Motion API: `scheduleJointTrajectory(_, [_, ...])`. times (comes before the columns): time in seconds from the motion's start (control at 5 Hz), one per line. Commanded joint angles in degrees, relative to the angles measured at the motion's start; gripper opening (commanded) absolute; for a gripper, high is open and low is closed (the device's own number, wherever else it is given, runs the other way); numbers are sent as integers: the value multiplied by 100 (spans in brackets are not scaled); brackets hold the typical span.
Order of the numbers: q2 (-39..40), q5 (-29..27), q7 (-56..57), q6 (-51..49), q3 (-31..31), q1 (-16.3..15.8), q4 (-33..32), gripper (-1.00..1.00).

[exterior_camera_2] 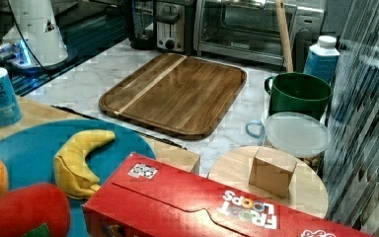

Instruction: Open the drawer.

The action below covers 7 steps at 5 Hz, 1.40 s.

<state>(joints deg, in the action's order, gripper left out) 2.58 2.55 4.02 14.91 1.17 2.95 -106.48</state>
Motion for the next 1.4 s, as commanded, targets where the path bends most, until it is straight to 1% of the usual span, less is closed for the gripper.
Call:
scheduleJointTrajectory(0.2, [9,3,12,13,5,5,2,100])
scheduleJointTrajectory(0.4, [21,-203,341,92,-38,78,-42,100])
scheduleJointTrajectory(0.6, [-148,-60,1087,521,-77,160,-537,100])
scheduleJointTrajectory(0.8, [-394,92,1964,950,-129,328,-1043,100])
scheduleJointTrajectory(1.0, [-478,101,2840,1145,-335,434,-1318,100])
scheduleJointTrajectory(1.2, [-369,310,3710,1247,-508,534,-1360,100])
scheduleJointTrajectory(1.4, [-257,486,4426,1514,-802,511,-1421,100])
